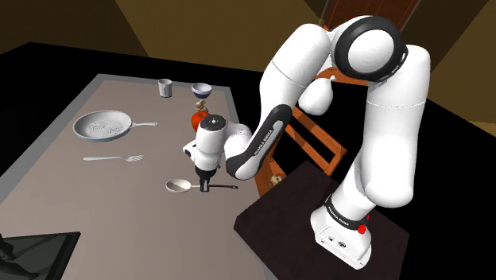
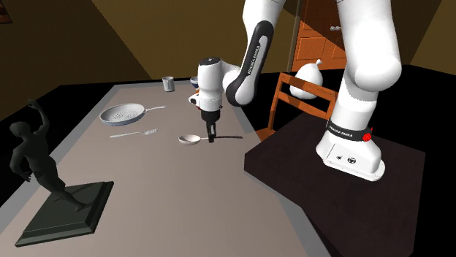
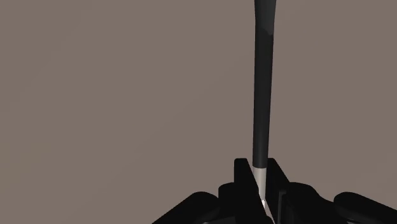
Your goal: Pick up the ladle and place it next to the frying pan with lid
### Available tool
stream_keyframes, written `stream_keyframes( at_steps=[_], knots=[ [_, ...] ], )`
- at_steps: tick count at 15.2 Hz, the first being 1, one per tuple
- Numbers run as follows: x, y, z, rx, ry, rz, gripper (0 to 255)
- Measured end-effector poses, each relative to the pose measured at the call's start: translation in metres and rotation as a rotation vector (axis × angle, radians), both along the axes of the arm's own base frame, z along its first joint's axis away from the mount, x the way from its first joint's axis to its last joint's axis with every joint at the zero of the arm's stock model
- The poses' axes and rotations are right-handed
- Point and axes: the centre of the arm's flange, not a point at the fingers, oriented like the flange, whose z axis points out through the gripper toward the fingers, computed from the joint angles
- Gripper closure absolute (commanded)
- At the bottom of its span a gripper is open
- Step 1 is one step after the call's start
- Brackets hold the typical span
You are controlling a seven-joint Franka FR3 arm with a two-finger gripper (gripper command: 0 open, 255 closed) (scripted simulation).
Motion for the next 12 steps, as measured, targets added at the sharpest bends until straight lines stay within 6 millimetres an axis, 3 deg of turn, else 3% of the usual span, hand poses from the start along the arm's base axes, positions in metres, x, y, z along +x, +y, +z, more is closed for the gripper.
stream_keyframes(
  at_steps=[10,12],
  knots=[
    [0.001,-0.001,0.052,0.0,0.0,0.0,255],
    [0.016,-0.003,0.055,0.0,0.0,0.0,255]
  ],
)
